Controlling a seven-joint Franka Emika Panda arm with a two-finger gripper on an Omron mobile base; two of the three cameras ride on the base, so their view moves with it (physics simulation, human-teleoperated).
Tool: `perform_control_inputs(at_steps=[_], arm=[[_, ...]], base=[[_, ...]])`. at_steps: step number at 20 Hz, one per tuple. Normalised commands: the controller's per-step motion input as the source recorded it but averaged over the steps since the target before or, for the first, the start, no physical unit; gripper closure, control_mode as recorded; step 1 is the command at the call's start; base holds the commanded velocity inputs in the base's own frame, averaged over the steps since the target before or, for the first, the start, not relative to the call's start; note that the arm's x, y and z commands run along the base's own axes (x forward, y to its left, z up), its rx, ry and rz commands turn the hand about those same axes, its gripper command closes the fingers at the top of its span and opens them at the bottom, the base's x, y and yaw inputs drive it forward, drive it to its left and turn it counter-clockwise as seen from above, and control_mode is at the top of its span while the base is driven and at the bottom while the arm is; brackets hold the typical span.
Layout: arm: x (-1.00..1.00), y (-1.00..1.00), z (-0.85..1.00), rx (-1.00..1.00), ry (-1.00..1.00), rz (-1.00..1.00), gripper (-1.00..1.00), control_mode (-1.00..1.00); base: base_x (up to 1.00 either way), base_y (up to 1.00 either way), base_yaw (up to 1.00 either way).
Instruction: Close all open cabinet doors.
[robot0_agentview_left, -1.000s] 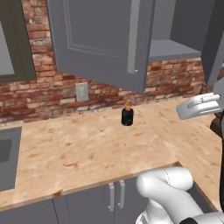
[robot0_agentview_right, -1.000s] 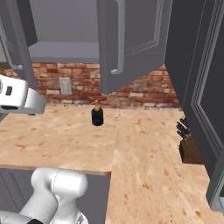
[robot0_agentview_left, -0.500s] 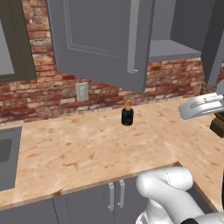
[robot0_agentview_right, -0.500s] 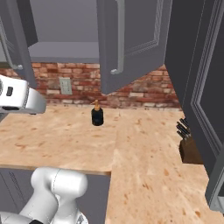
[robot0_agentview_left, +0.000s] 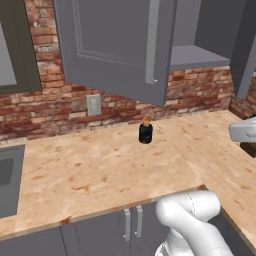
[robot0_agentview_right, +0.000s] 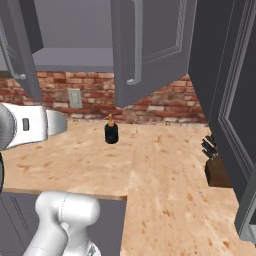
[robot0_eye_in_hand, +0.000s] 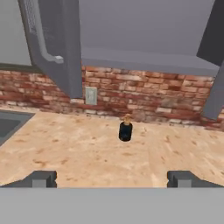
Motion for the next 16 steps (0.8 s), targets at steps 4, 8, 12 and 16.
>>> perform_control_inputs(at_steps=[4,8,12,16], arm=[[0.00,-0.62,0.00,0.11,-0.27,0.05,-1.00,-1.00],[0.00,-0.68,0.00,0.13,-0.23,0.10,-1.00,-1.00],[0.03,-0.58,0.00,0.12,-0.20,0.09,-1.00,-1.00],[0.24,-0.49,0.00,0.11,-0.17,0.07,-1.00,-1.00]], base=[[0.00,0.00,0.00],[0.00,0.00,0.00],[0.00,0.00,0.00],[0.00,0.00,0.00]])
